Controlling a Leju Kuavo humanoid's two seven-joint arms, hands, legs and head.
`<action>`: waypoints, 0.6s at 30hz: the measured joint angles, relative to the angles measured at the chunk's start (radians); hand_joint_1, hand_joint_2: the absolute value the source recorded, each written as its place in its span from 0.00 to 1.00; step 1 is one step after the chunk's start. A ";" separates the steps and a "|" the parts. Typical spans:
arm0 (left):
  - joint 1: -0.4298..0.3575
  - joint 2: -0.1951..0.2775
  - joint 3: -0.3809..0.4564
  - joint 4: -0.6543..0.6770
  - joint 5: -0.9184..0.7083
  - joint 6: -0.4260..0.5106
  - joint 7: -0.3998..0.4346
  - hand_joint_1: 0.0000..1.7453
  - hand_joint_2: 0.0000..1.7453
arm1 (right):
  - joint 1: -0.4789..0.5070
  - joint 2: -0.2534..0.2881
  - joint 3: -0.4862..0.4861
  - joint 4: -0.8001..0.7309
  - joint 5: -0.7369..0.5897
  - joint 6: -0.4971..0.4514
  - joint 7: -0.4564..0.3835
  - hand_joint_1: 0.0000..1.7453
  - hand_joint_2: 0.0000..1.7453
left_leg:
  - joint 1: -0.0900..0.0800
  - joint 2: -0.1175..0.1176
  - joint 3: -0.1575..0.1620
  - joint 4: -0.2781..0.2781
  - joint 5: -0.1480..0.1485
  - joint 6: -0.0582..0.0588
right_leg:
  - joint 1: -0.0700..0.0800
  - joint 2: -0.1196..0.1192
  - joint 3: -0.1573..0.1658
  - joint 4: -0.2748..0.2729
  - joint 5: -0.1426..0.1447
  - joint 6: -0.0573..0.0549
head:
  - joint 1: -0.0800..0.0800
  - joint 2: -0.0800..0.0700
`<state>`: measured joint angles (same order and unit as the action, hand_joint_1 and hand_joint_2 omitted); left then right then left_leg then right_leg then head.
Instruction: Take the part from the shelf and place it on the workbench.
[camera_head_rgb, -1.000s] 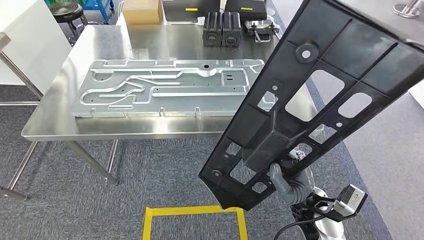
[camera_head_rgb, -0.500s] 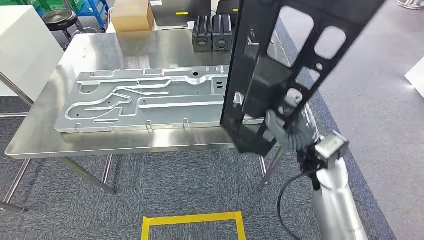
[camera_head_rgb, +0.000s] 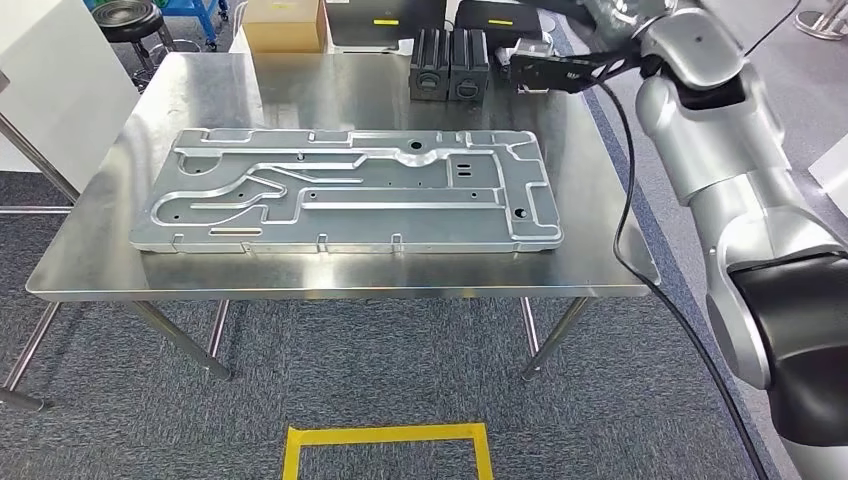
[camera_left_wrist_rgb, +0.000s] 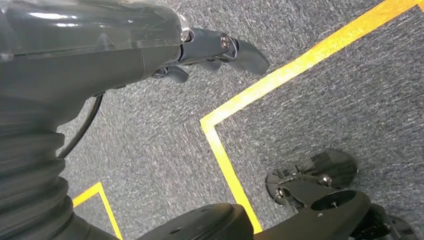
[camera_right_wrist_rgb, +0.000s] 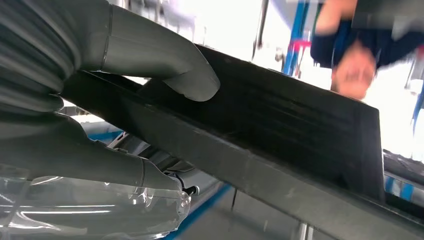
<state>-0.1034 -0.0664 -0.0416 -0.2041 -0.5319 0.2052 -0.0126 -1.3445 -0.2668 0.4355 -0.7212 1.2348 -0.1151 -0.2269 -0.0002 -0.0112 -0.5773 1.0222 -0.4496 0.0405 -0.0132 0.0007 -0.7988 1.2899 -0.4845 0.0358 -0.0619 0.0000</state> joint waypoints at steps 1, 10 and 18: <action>0.001 0.000 -0.005 0.000 0.001 0.001 -0.002 0.00 1.00 | 0.005 0.010 0.012 0.038 -0.006 -0.013 0.003 1.00 1.00 | -0.001 -0.002 0.006 0.000 -0.005 -0.001 | 0.000 0.000 0.018 -0.048 0.036 -0.003 | 0.000 0.000; 0.005 0.000 -0.017 0.001 0.009 0.010 -0.006 0.00 1.00 | 0.084 0.135 0.061 0.247 -0.031 -0.093 0.027 1.00 1.00 | -0.002 0.003 0.017 0.024 -0.057 -0.043 | 0.007 0.002 0.138 -0.291 0.115 -0.047 | 0.000 0.000; 0.011 0.003 -0.016 0.001 0.012 0.025 -0.014 0.00 1.00 | 0.211 0.218 0.072 0.319 -0.037 -0.136 0.033 0.25 0.25 | 0.013 0.007 -0.082 0.118 -0.011 -0.065 | 0.003 0.003 0.175 -0.287 0.082 -0.047 | 0.000 0.000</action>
<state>-0.0927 -0.0637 -0.0572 -0.2030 -0.5199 0.2297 -0.0263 -1.1334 -0.0492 0.5074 -0.4020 1.1976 -0.2516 -0.1942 0.0130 -0.0042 -0.6596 1.1400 -0.4608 -0.0247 -0.0105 0.0036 -0.6242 1.0025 -0.4027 -0.0116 -0.0622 0.0000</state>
